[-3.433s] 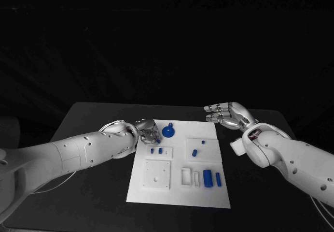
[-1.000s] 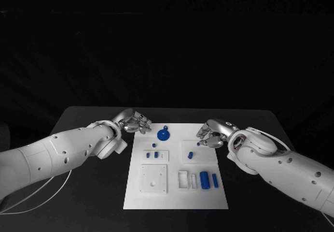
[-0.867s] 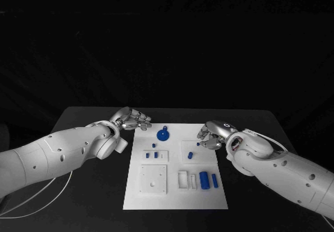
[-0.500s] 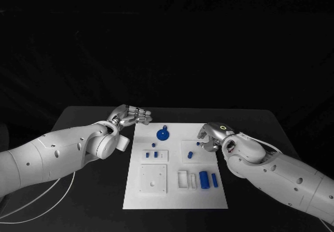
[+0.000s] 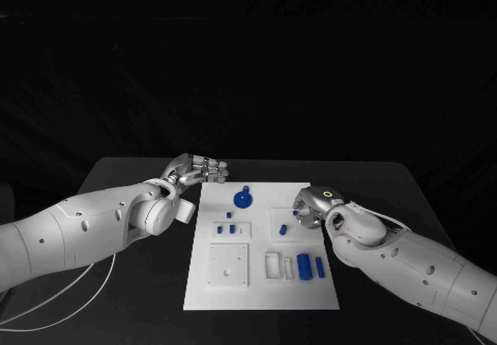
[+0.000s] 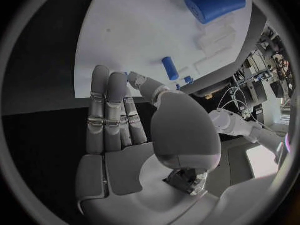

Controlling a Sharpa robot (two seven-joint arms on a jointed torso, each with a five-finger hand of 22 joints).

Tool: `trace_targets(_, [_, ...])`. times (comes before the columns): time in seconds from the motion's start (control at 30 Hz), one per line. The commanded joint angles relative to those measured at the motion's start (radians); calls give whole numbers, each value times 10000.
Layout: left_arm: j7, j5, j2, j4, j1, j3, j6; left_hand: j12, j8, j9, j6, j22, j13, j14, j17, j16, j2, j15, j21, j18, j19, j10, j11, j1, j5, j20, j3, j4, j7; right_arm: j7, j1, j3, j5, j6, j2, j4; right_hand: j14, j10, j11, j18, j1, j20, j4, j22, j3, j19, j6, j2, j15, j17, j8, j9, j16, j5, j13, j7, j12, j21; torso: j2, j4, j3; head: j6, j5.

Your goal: Assemble the parts on the task board

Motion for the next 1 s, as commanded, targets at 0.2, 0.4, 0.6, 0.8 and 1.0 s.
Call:
trace_targets(0.2, [154, 197, 26, 44, 32, 16, 214, -41, -20, -4, 2, -195, -9, 69, 16, -35, -4, 22, 50, -152, 78, 24, -1, -100, 50, 2, 1, -53, -5, 191, -46, -61, -38, -287, 268, -327, -75, 181, -11, 34, -71, -8, 3, 235, 156, 99, 14, 8, -13, -21, -45, -5, 109, -60, -9, 21, -7, -95, 0, -8, 7, -13, 21])
trace_targets(0.4, [124, 211, 34, 47, 48, 17, 248, -41, -17, -3, -12, -321, -9, 103, 22, -31, -2, 12, 58, -166, 96, 19, 0, -104, 44, -5, -20, -49, 0, 177, -56, -115, -17, -327, 392, -525, -91, 223, -24, 4, -121, -32, 7, 469, 243, 149, 9, 44, -42, -20, -45, -5, 167, -71, -7, 19, -4, -106, 10, -8, 5, -32, 28])
trace_targets(0.6, [82, 227, 35, 46, 62, 17, 286, -41, -20, -4, -21, -380, -8, 119, 26, -28, 1, 7, 65, -173, 108, 26, -3, -111, 41, -11, -24, -43, 2, 187, -63, -150, 13, -343, 455, -625, -107, 330, -53, -34, -137, -70, 13, 645, 361, 159, 57, 108, -70, -10, -42, -3, 205, -110, -6, 8, -5, -159, -2, -16, 1, -53, 33])
trace_targets(0.8, [36, 233, 41, 48, 74, 17, 333, -42, -18, -3, -32, -423, -9, 126, 27, -27, -2, 4, 63, -180, 109, 21, 0, -114, 39, -12, -33, -41, 5, 93, -69, -181, -22, -511, 497, -662, -133, 938, -224, -193, -34, -160, -77, 1012, 631, 209, 427, 359, -188, 10, -11, 22, 232, -508, 17, -102, 4, 120, -7, -12, 1, -76, 30])
trace_targets(1.0, [2, 234, 42, 43, 83, 17, 348, -39, -16, -2, -18, -480, -8, 138, 29, -29, 11, 1, 67, -189, 119, 21, -3, -116, 24, -18, -43, -28, 2, -58, -75, -199, -116, -779, 533, -697, -136, 1742, -468, -394, 33, -385, -270, 1739, 702, -152, 1069, 606, -355, 47, -10, 54, 199, -849, 57, -273, 20, 587, -10, -18, 0, -89, 30])
